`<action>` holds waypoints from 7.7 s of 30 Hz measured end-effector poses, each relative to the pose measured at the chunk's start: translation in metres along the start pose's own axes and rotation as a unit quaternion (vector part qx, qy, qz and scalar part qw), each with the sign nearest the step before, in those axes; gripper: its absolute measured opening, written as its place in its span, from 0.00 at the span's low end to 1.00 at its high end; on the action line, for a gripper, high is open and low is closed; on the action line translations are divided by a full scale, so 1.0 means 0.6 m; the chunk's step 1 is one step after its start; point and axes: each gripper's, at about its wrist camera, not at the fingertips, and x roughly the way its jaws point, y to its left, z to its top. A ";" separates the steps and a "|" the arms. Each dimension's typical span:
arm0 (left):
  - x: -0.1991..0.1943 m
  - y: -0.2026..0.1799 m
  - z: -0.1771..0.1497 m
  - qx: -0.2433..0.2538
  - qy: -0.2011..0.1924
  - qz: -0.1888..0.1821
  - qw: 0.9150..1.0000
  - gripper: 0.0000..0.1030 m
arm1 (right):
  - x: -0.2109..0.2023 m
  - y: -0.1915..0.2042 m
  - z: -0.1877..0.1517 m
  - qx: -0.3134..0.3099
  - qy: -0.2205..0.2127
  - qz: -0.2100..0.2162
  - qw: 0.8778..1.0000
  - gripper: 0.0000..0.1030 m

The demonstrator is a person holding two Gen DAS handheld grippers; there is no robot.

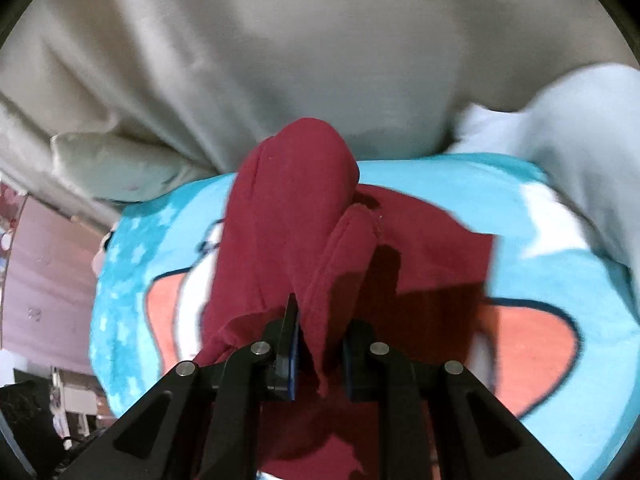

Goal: Fold small clothes

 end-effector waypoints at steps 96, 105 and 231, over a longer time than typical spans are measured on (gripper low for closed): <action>-0.024 -0.178 -0.202 0.199 -0.074 0.256 0.943 0.67 | -0.142 -0.097 -0.338 0.041 -0.059 -0.035 0.997 0.48; -0.003 -0.111 -0.140 0.149 -0.036 0.222 0.963 0.67 | -0.115 -0.100 -0.316 0.063 -0.053 -0.018 0.996 0.49; -0.057 -0.168 -0.184 0.148 -0.115 0.275 0.943 0.98 | -0.109 0.027 -0.346 -0.081 -0.047 -0.145 0.985 0.56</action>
